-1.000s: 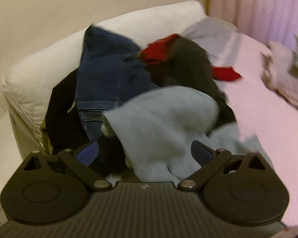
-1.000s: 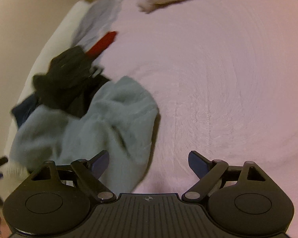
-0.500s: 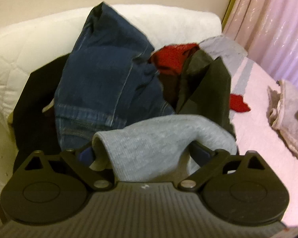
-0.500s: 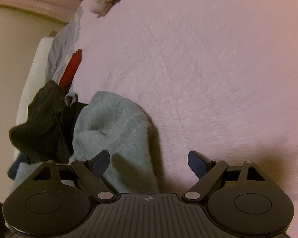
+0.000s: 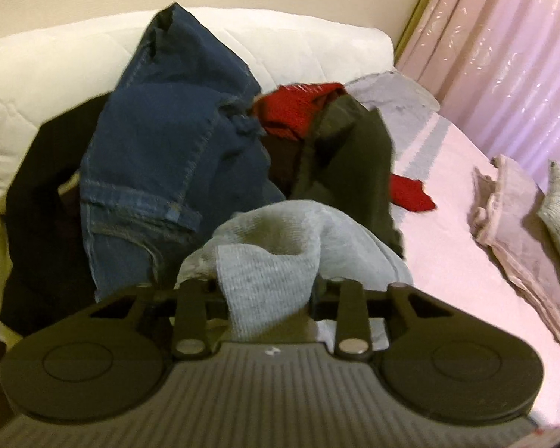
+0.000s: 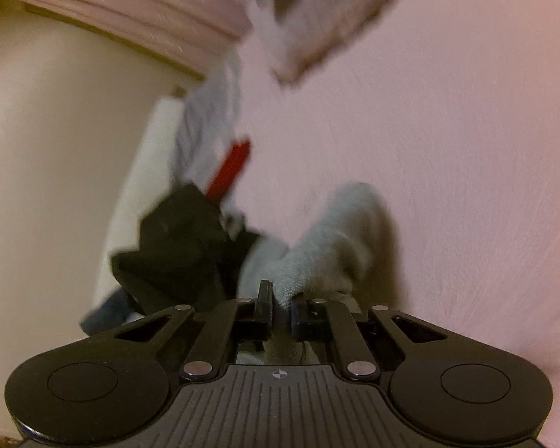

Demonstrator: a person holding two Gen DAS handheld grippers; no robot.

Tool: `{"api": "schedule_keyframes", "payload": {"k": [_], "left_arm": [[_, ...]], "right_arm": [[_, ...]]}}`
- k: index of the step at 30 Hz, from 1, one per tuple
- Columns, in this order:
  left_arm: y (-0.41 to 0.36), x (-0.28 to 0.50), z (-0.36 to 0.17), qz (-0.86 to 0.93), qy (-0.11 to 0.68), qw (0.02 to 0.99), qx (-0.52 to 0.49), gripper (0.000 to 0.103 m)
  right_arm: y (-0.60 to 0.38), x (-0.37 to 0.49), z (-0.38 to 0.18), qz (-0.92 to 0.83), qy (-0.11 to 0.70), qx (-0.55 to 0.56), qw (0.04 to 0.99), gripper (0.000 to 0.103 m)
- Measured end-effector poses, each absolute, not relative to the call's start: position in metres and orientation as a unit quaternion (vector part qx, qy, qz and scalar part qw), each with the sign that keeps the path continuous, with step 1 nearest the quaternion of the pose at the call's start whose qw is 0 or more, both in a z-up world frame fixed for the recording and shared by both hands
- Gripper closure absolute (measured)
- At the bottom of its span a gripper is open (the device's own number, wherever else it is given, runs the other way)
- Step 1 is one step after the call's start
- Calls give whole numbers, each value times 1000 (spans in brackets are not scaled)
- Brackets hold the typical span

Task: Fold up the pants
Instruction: 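Grasp the grey sweatpants on the heap with the left gripper, then pull the grey sweatpants off the heap and lay them on the open bed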

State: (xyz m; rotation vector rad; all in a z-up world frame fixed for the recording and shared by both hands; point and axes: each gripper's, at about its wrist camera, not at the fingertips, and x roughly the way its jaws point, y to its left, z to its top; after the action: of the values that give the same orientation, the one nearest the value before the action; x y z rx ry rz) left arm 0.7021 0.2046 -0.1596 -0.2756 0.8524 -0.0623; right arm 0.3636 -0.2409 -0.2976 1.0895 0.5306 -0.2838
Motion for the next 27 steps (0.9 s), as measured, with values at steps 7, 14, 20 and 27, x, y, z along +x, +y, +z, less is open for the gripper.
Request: {"api": "schedule_keyframes", "payload": {"k": [7,14,20,27], "left_arm": [[106,647,-148,-121,420,888,-140,77],[-82,619,-105,-268,388,868,-154,77],[-214,573,-26,-365,255,875,-191,65],[-255,492,-110,-243,376,892,-58,36]], "right_arm": [[-332,250,-199,-218,146,474,840,98],[-439,137,-89,-304,23,392,868,99],[-501,36,2,-309,-89,279,905,99],[-524,-93,-79,-391,102,312,860,81]]}}
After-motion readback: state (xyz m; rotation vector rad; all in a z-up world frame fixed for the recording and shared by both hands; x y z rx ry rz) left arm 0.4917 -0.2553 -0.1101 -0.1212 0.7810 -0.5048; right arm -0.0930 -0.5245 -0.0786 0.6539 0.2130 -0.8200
